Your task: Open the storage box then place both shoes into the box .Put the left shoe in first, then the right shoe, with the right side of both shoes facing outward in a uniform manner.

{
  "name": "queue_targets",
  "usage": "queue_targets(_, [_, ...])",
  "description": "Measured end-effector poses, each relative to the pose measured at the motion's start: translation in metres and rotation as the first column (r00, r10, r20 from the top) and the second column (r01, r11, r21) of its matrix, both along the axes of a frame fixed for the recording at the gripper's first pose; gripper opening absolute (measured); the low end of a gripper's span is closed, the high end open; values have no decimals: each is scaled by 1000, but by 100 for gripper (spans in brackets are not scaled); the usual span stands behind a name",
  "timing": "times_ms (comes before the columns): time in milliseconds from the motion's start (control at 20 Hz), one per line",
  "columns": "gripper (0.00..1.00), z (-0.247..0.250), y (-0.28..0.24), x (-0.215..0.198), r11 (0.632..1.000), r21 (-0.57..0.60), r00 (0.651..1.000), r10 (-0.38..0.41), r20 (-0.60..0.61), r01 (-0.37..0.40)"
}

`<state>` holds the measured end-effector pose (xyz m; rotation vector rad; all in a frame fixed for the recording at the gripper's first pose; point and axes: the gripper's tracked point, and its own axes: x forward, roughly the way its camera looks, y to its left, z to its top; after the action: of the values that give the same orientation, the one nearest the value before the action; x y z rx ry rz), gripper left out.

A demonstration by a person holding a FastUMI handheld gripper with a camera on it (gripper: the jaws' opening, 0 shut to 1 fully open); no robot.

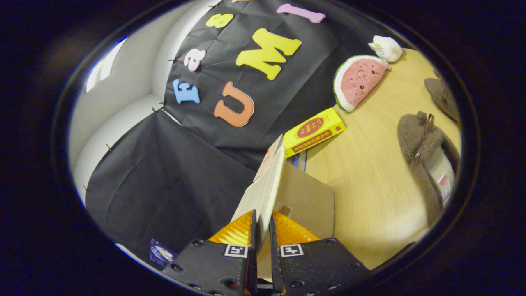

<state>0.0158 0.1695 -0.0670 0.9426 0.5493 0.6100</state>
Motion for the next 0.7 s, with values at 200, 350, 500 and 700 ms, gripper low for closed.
queue_targets(200, [0,27,3,-4,998,-56,999,13,47,-10])
queue_targets(350, [0,62,9,-7,996,-90,995,24,98,-15])
queue_targets(500, [0,102,28,-7,991,-126,989,55,134,-38])
queue_targets(700, [0,150,76,-9,975,-209,970,127,209,-83])
